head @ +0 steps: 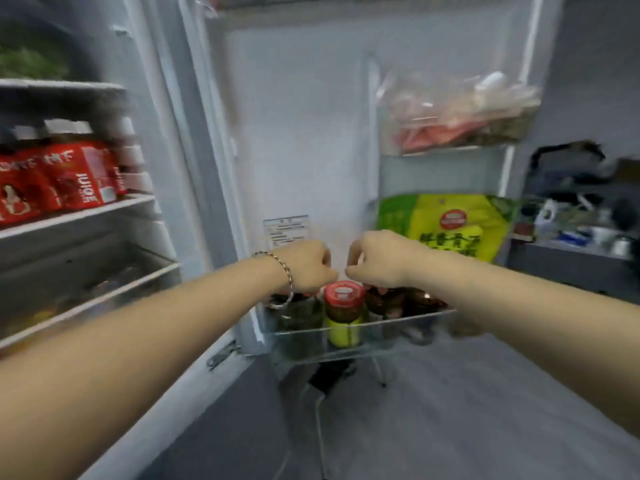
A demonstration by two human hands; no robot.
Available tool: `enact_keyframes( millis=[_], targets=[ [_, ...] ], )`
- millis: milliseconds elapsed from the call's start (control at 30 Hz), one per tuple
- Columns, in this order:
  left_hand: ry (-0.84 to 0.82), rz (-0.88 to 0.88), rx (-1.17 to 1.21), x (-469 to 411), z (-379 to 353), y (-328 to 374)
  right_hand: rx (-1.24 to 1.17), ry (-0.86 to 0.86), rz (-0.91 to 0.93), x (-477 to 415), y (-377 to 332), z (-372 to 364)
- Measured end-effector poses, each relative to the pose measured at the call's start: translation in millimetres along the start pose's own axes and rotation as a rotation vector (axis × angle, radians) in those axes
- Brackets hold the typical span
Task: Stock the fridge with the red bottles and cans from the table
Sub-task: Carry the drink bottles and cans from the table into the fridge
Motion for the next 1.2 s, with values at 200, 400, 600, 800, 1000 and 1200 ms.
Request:
enact_keyframes(
  millis=[200, 400, 600, 800, 1000, 1200],
  targets=[
    [0.056, -0.345, -0.009, -40.3, -3.8, 235.0, 0.081, 0.069, -0.276, 137.5, 178.8, 68.4],
    [0.115, -0.580, -0.103, -57.6, -17.8, 477.8, 0.219, 0.095, -0.650, 308.3, 341.0, 130.7],
    [0.083, -0.876, -0.172, -50.4, -51.0, 689.9, 0.159, 0.164, -1.034, 472.2, 473.3, 164.9],
    [0.109, -1.192, -0.099, -33.2, -48.3, 878.1, 0.084, 0.254, -1.366, 625.9, 568.8, 197.2],
    [0.110, -1.428, 0.047, -9.9, -24.2, 1061.4, 0.030, 0.440, -1.658, 760.1, 630.8, 246.9],
    [0.102, -1.622, 0.116, 40.5, -22.1, 1213.3, 0.052, 0.579, -1.847, 874.4, 685.9, 279.8]
  ],
)
Point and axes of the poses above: each hand's wrist, its own x-axis away from the middle knuckle, its own z-axis out of the back of the hand, y = z × x, the point moved 5 cm from there along -x, towards the middle knuckle, and after that the axes turned 14 degrees about -x, right-handed, at the moved point
